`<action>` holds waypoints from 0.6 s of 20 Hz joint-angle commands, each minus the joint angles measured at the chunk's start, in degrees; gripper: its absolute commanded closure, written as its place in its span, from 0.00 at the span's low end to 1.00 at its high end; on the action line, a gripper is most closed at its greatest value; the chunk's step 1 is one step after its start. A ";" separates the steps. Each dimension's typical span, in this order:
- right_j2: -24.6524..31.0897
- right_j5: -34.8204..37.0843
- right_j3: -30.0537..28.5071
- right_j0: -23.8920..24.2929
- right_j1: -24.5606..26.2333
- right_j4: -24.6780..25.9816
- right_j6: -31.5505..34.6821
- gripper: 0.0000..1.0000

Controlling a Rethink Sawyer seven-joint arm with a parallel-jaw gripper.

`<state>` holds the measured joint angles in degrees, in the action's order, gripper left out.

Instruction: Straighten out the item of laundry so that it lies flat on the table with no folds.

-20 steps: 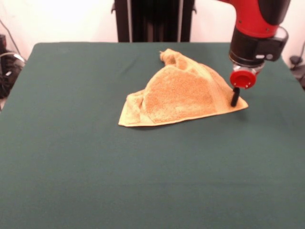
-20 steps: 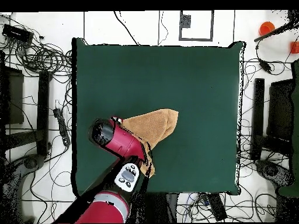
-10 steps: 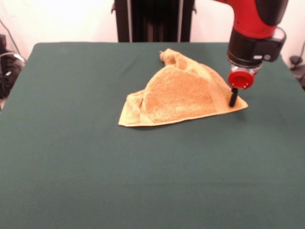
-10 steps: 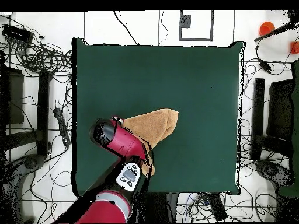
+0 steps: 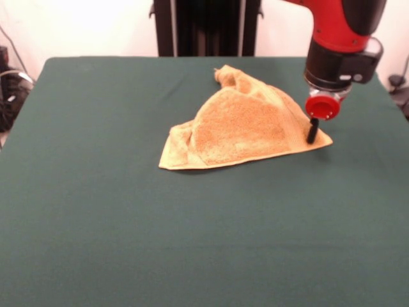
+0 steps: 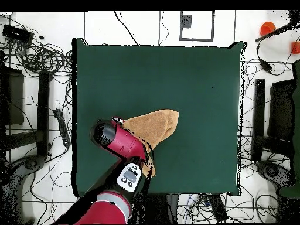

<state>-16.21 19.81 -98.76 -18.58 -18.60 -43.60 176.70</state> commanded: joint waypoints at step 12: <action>6.25 0.50 -2.31 0.98 3.37 -1.22 8.37 0.00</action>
<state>-16.10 19.81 -98.82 -18.24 -18.62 -43.60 176.70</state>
